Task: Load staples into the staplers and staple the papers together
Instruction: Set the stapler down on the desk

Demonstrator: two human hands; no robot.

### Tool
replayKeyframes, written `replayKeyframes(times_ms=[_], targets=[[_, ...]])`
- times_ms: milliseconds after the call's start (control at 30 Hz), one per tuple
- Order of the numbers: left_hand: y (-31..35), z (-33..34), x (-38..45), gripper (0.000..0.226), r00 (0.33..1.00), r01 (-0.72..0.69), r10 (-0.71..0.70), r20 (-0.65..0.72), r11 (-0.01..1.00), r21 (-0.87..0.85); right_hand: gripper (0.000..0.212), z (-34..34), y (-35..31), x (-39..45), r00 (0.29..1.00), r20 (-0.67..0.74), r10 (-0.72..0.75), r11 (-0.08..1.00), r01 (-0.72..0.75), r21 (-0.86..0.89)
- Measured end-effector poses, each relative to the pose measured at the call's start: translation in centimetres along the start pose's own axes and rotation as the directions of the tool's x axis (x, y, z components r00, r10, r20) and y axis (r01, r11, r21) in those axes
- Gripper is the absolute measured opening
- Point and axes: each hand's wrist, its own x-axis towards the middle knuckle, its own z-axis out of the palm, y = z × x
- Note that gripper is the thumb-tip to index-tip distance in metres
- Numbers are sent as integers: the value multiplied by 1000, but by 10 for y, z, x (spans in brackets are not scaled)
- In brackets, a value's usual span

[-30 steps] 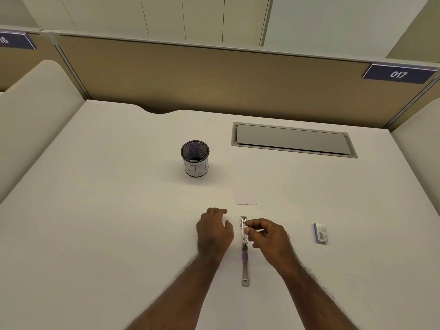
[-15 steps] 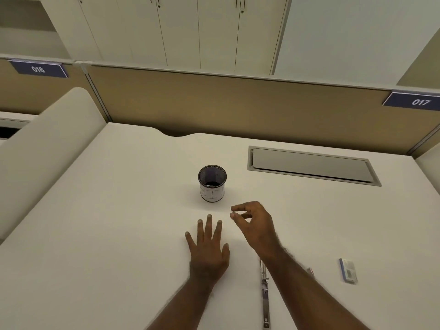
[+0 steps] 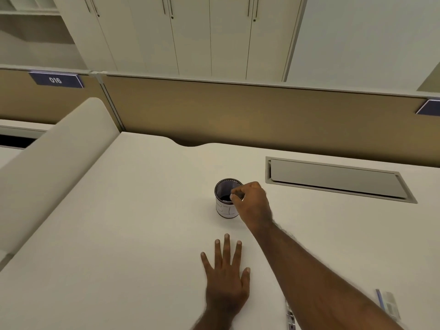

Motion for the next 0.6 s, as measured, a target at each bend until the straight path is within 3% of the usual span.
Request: replayKeyframes(times_ms=[233, 600], targets=[[-1, 3, 4, 65, 1000, 19, -19, 8, 999, 36, 21, 10, 1, 9, 999, 34, 35, 996, -32, -83], [-1, -4, 1, 66, 1000, 0, 0, 14, 1000, -7, 17, -4, 32, -30, 999, 6, -52, 998, 51, 39]])
